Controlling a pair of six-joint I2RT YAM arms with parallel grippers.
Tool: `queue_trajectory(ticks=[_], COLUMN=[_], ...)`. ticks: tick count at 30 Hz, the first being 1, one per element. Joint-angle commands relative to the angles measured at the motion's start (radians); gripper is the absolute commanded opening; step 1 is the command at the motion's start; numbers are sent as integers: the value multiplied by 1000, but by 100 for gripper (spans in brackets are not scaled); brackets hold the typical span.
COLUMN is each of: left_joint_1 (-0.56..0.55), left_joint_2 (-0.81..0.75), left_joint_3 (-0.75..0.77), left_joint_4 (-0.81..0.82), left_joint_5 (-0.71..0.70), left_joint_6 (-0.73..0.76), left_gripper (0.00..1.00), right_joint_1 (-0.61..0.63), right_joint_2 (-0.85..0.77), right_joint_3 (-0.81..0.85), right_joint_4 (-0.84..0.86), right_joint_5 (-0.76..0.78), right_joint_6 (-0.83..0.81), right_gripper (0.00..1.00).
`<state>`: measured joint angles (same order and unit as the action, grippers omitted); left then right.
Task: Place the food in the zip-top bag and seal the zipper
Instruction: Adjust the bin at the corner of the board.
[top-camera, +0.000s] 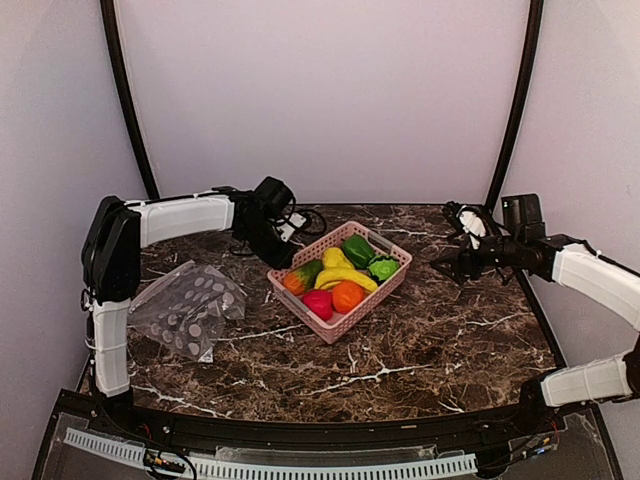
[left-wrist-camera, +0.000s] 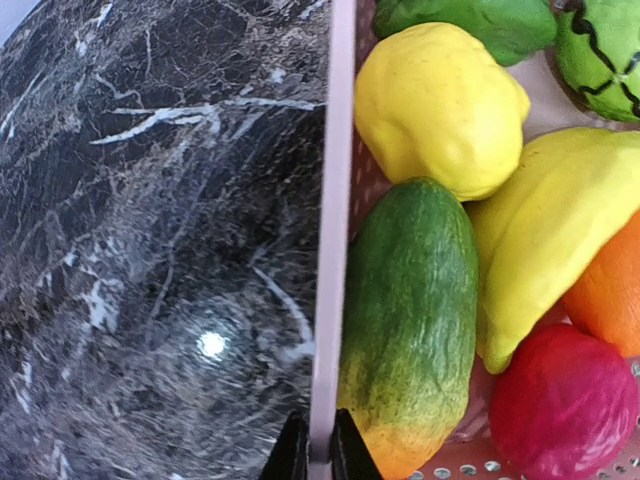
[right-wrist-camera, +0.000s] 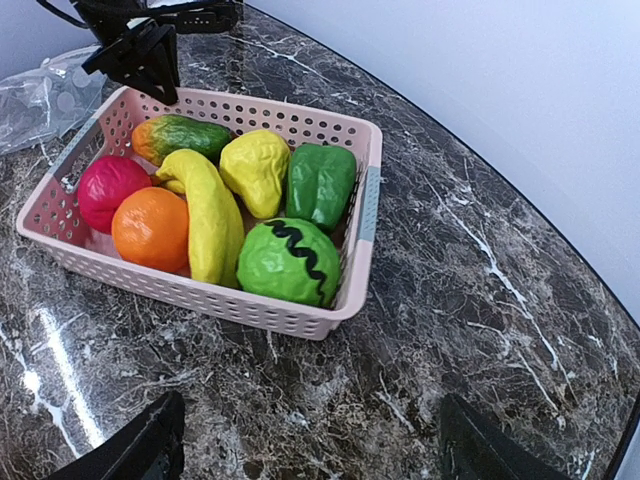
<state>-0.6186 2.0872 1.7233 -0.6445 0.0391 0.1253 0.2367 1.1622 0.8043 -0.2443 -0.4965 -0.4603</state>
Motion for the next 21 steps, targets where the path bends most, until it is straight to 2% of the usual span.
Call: queue_trajectory(ticks=[1,4,5,7,13,17,21], left_joint_1=[-93,-178,-194,-241,-371,-427,-465], left_joint_2=[-142,-208,-232,-250,-218,-147,-91], left_joint_3=[-97,-219,-268,-322,-406,-428,-425], left_joint_4=[41,211,242,344,582,725,821], left_joint_5=[20,-36,-80,-124,-210,-251,-286], left_joint_6=[-241,-492,-541,-733,-1081,-1271,-1369], left_gripper=[6,1,1,1,1,1,1], right_joint_1=[4,1,-1,-6,-35,-52,-64], right_joint_2=[18,29,30,32,27,15,5], right_joint_3=[-9,-4,-4,-2,-2,-5,-8], right_joint_4=[10,33,43,57,75,81,82], right_joint_5=[45,105,123,149,179,183,169], right_joint_6=[2,37,51,73,106,112,115], right_gripper=[85,87,88,89,91,91,91])
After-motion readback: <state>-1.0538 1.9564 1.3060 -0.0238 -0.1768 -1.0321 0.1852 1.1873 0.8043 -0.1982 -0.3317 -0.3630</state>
